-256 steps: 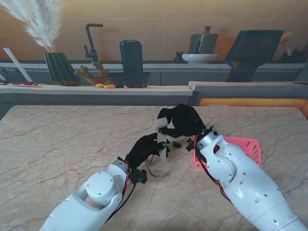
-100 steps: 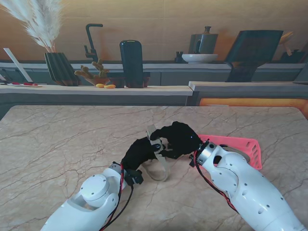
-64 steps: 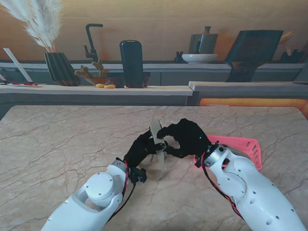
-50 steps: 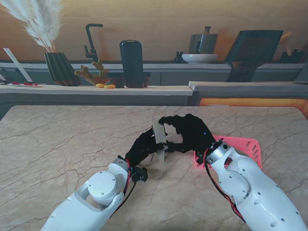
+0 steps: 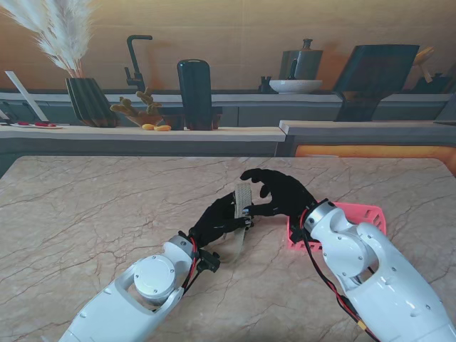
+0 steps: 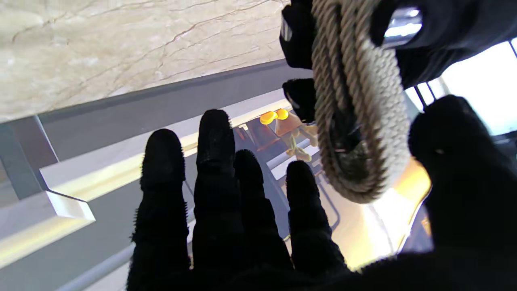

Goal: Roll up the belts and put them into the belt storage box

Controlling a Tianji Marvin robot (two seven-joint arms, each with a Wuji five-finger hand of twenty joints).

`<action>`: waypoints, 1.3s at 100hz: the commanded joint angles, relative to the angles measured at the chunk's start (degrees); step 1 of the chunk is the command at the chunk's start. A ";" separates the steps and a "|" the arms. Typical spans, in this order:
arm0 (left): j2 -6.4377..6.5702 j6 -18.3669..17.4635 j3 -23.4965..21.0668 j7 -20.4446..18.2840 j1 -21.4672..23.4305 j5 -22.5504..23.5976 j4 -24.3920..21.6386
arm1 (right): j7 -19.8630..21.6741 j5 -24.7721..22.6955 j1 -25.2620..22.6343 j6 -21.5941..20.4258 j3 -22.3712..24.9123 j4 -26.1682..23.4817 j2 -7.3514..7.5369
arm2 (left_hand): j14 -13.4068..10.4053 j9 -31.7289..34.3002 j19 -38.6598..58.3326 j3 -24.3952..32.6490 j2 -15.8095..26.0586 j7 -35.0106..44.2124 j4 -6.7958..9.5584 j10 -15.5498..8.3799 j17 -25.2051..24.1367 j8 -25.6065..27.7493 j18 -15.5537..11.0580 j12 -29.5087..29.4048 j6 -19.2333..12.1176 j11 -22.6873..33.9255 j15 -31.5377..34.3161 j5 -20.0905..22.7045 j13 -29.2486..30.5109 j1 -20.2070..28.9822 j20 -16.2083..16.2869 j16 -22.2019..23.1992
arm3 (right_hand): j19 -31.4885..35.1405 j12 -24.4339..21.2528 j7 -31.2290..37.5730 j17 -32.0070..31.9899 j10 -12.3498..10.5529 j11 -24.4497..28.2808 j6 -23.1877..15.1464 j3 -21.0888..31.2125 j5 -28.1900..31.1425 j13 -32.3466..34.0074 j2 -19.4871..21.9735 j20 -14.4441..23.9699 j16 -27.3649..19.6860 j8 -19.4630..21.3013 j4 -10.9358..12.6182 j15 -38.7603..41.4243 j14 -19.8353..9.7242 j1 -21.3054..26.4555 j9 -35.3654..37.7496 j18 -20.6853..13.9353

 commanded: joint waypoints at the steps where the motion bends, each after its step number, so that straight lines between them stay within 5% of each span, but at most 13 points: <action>1: -0.02 -0.27 0.17 -0.33 0.00 0.30 0.08 | 0.56 0.81 0.52 0.66 -0.23 0.75 -0.85 | -0.29 4.78 1.83 4.50 11.69 7.07 6.26 -7.51 -0.47 2.38 0.03 3.60 -10.23 13.68 3.75 3.51 1.90 9.98 -0.49 1.22 | 0.66 0.91 0.22 1.38 -0.04 1.07 0.05 2.42 2.82 1.92 0.70 1.72 1.42 1.12 1.60 2.77 -1.84 2.11 2.37 -1.85; 16: -0.03 -0.23 0.37 -0.55 -0.21 0.27 0.35 | 4.51 10.29 1.92 2.59 -1.40 2.07 -1.12 | -0.34 4.95 1.74 4.63 11.50 6.99 6.21 -7.41 -0.49 2.42 0.19 3.61 -10.18 13.60 3.54 3.67 1.97 9.88 -0.50 1.08 | 2.66 1.03 5.78 3.04 -3.16 2.25 -6.06 15.03 12.51 5.13 -1.89 1.93 2.65 2.80 -0.33 6.31 -2.55 5.42 11.63 -3.27; 27: -0.10 0.10 0.27 -0.55 -0.13 -0.21 0.23 | 7.08 14.88 2.54 3.63 -1.95 2.60 -1.08 | -0.32 5.04 1.67 4.83 11.37 6.95 6.20 -7.32 -0.42 2.44 0.21 3.67 -10.24 13.60 3.54 3.78 2.08 9.88 -0.54 1.11 | 2.82 0.71 8.22 2.89 -5.16 0.93 -9.24 18.91 15.77 5.55 -2.89 1.98 2.64 2.83 -0.64 5.98 -2.61 6.50 16.02 -3.60; 33: -0.11 0.32 0.19 -0.56 -0.03 -0.42 0.06 | 7.60 16.26 2.85 3.73 -2.29 2.95 -1.14 | -0.32 5.05 1.65 4.89 11.35 6.92 6.18 -7.33 -0.46 2.45 0.26 3.69 -10.22 13.60 3.53 3.82 2.11 9.81 -0.54 1.11 | 3.20 1.35 13.64 3.26 -6.12 0.65 -11.72 17.80 16.95 6.75 -3.51 2.22 3.23 -3.08 -5.73 6.52 -2.91 9.38 19.49 -3.77; 47: -0.07 0.61 0.06 -0.65 0.09 -0.58 -0.17 | 8.18 17.73 3.39 3.59 -2.80 3.38 -1.19 | -0.18 5.23 1.71 4.98 10.66 6.85 6.05 -7.21 -0.33 2.46 0.13 3.70 -10.16 13.44 3.41 3.84 2.14 9.60 -0.47 1.09 | 6.26 3.89 28.07 6.21 -8.83 2.71 -17.49 15.95 24.78 12.60 -3.40 2.72 6.81 -11.02 -6.90 12.84 -3.04 18.21 32.16 -4.12; 55: -0.09 0.59 -0.07 -0.82 0.14 -1.18 -0.17 | 6.83 17.72 3.42 3.30 -2.91 3.27 -1.54 | 0.09 7.58 0.37 7.35 3.76 4.04 2.30 -6.12 -0.93 0.57 -0.17 6.81 -9.48 4.32 1.02 4.23 1.45 5.61 1.59 1.12 | 7.85 4.35 30.06 7.87 -8.63 2.70 -17.89 16.57 29.33 15.37 -3.94 2.78 8.01 -12.51 -6.35 15.48 -2.27 20.04 36.66 -3.91; 61: -0.14 0.59 -0.19 -1.15 0.18 -2.13 -0.11 | 4.37 16.75 3.23 2.41 -2.80 2.95 -1.91 | -0.23 9.11 -0.51 5.69 1.61 2.10 1.45 -5.12 -1.71 -0.87 0.19 7.83 -9.45 -3.68 0.24 4.09 -0.72 0.95 1.67 -1.20 | 8.56 4.31 30.89 8.42 -8.56 2.59 -18.29 18.09 30.32 16.12 -4.89 2.44 8.17 -13.26 -6.52 16.06 -2.30 19.50 37.71 -3.94; 65: -0.18 0.61 -0.22 -1.28 0.17 -2.57 -0.03 | 2.65 15.66 3.05 1.60 -2.63 2.56 -2.15 | -0.73 4.79 -2.14 4.15 3.15 -0.21 2.76 -4.48 -2.66 -2.16 0.04 3.40 -9.16 -2.79 -2.96 3.53 -4.44 -4.15 1.05 -7.20 | 8.76 4.36 31.15 8.60 -8.60 2.63 -18.30 18.53 30.52 16.35 -5.15 2.33 8.19 -13.36 -6.58 16.18 -2.26 19.45 37.97 -3.90; 72: -0.27 0.67 -0.15 -0.98 0.06 -2.30 0.19 | 0.24 13.85 2.61 0.22 -2.08 1.41 -2.45 | -1.59 -4.76 -5.51 0.91 7.09 -4.36 4.82 -3.49 -4.32 -3.65 -0.24 -12.54 -8.70 2.38 -10.22 2.84 -9.84 -12.02 -0.22 -12.10 | 8.86 4.44 31.41 8.69 -9.01 2.66 -18.89 19.06 30.55 16.45 -5.39 2.17 8.20 -13.26 -6.62 16.25 -2.43 19.19 38.10 -4.08; 86: -0.16 0.11 -0.36 -1.96 0.02 -3.66 0.30 | -4.15 9.72 2.00 -2.75 -0.98 -1.36 -2.89 | -2.45 -6.34 -9.45 -3.76 5.09 -9.05 4.35 -2.84 -5.68 -6.60 -0.46 -17.12 -7.95 -0.11 -15.20 2.36 -11.42 -17.94 -1.83 -15.54 | 9.04 4.61 31.89 8.85 -9.36 2.76 -19.40 20.19 30.36 16.54 -5.55 1.81 8.21 -13.05 -6.84 16.34 -2.87 18.52 38.14 -4.30; 98: -0.08 0.79 -0.90 -3.11 0.45 -6.02 -0.38 | -6.73 6.37 1.90 -5.04 -0.19 -3.63 -3.04 | -2.62 -3.50 -9.83 -4.44 8.54 -9.29 3.91 -2.84 -5.51 -6.94 -0.15 -18.68 -8.21 -0.59 -15.65 4.56 -9.08 -14.44 -1.77 -17.13 | 9.15 4.68 32.14 9.03 -9.90 2.85 -20.01 20.65 29.94 16.67 -5.36 1.50 8.16 -12.93 -7.10 16.34 -3.30 17.94 38.00 -4.71; 118: -0.03 2.17 -1.29 -4.29 0.67 -7.95 -0.77 | -8.27 4.07 2.47 -6.60 0.67 -6.46 -3.13 | -2.10 -2.06 -10.11 -9.55 10.12 -8.17 0.82 -2.78 -5.30 -4.68 0.10 -20.10 -9.95 -1.67 -15.82 7.17 -9.24 -4.35 -1.85 -18.22 | 9.12 4.66 32.52 9.18 -10.33 3.00 -20.63 21.03 29.34 16.73 -5.05 1.07 8.00 -12.82 -7.32 16.10 -3.96 17.44 37.78 -5.11; 130: 0.01 2.08 -1.32 -4.57 0.68 -8.13 -0.74 | -8.38 3.35 2.95 -6.86 1.27 -7.58 -3.10 | -2.44 0.32 -9.96 -15.90 12.46 -5.63 1.39 -3.46 -4.65 -4.77 0.30 -19.19 -11.14 -1.18 -15.26 9.18 -8.03 2.45 -2.10 -18.20 | 9.13 4.64 32.70 9.19 -10.66 3.17 -21.01 21.04 29.04 16.78 -4.81 0.87 7.97 -12.85 -7.43 16.06 -4.26 17.17 37.68 -5.28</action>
